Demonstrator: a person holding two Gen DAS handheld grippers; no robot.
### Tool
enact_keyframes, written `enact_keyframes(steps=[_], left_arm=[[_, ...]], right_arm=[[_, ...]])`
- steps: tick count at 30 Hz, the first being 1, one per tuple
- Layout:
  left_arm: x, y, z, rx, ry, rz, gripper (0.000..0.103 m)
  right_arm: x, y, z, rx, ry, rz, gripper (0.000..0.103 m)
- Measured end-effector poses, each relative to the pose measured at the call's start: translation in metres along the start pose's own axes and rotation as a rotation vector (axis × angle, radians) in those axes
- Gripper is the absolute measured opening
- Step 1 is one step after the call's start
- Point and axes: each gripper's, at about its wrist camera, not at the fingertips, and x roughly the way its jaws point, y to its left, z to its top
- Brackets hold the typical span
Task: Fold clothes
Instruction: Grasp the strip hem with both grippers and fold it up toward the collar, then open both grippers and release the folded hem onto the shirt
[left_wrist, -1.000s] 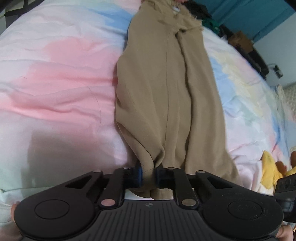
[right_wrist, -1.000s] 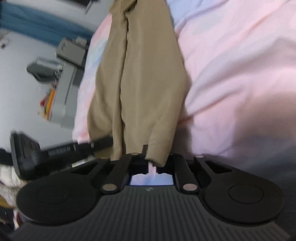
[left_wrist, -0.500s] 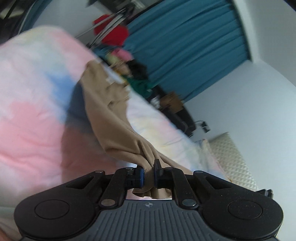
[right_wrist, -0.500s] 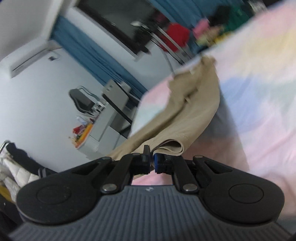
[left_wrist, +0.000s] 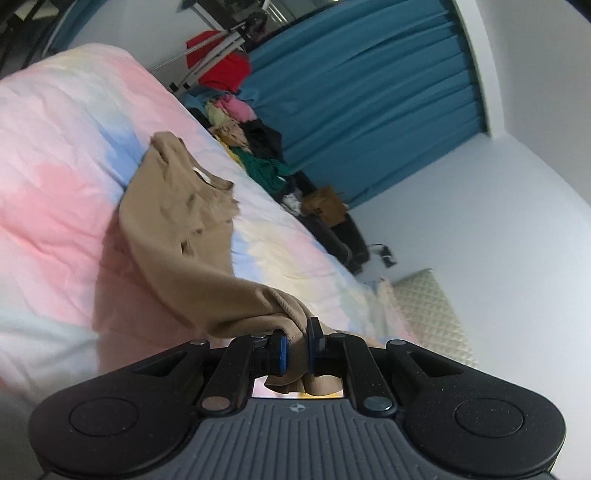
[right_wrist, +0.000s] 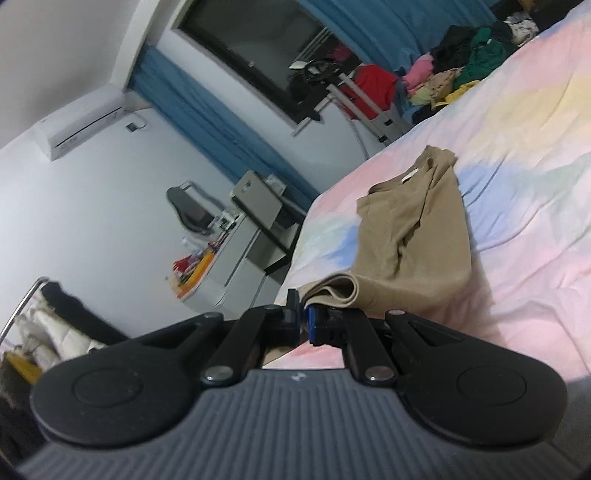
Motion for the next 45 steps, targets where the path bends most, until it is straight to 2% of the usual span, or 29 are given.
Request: enact_keyframes(steps=[5, 10, 14, 24, 27, 32, 33, 34, 35, 36, 37, 38, 39, 40, 42, 45], left_arm=[[0.055, 0.013, 0.052, -0.017, -0.005, 0.053, 0.012], [0.136, 0.029, 0.105, -0.013, -0.012, 0.141, 0.013], [0.195, 0.053, 0.130, 0.006, -0.002, 0.227, 0.013], [0.287, 0.129, 0.139, 0.132, 0.049, 0.412, 0.013], [0.305, 0.140, 0.138, 0.152, 0.071, 0.441, 0.014], [0.319, 0.141, 0.134, 0.203, 0.095, 0.475, 0.015], [0.319, 0.138, 0.133, 0.216, 0.097, 0.480, 0.020], [0.320, 0.136, 0.132, 0.230, 0.101, 0.480, 0.030], [0.319, 0.132, 0.130, 0.247, 0.104, 0.472, 0.038], [0.318, 0.126, 0.127, 0.267, 0.103, 0.461, 0.054], [0.317, 0.121, 0.125, 0.288, 0.101, 0.450, 0.065], [0.316, 0.115, 0.121, 0.315, 0.097, 0.448, 0.069], [0.314, 0.107, 0.116, 0.354, 0.090, 0.460, 0.077], [0.312, 0.100, 0.112, 0.395, 0.085, 0.470, 0.081], [0.306, 0.089, 0.103, 0.455, 0.070, 0.484, 0.081], [0.296, 0.080, 0.092, 0.481, 0.056, 0.504, 0.081]], right_arm=[[0.052, -0.005, 0.026, 0.001, -0.051, -0.077, 0.007], [0.116, -0.036, 0.054, 0.028, -0.070, -0.154, 0.007], [0.170, -0.072, 0.067, 0.029, -0.064, -0.212, 0.007], [0.267, -0.153, 0.059, -0.015, 0.056, -0.290, 0.007], [0.282, -0.165, 0.059, -0.047, 0.072, -0.308, 0.008], [0.288, -0.182, 0.059, -0.004, 0.098, -0.300, 0.010], [0.287, -0.184, 0.060, 0.004, 0.097, -0.291, 0.013], [0.285, -0.184, 0.060, 0.009, 0.093, -0.282, 0.017], [0.282, -0.184, 0.060, 0.012, 0.083, -0.272, 0.032], [0.278, -0.183, 0.060, 0.018, 0.070, -0.254, 0.056], [0.272, -0.182, 0.060, 0.029, 0.053, -0.218, 0.067], [0.266, -0.179, 0.059, 0.039, 0.036, -0.180, 0.080], [0.259, -0.175, 0.059, 0.045, 0.022, -0.151, 0.081], [0.253, -0.170, 0.059, 0.039, 0.011, -0.139, 0.081], [0.238, -0.158, 0.058, 0.008, -0.018, -0.142, 0.081], [0.220, -0.143, 0.054, -0.064, -0.045, -0.216, 0.081]])
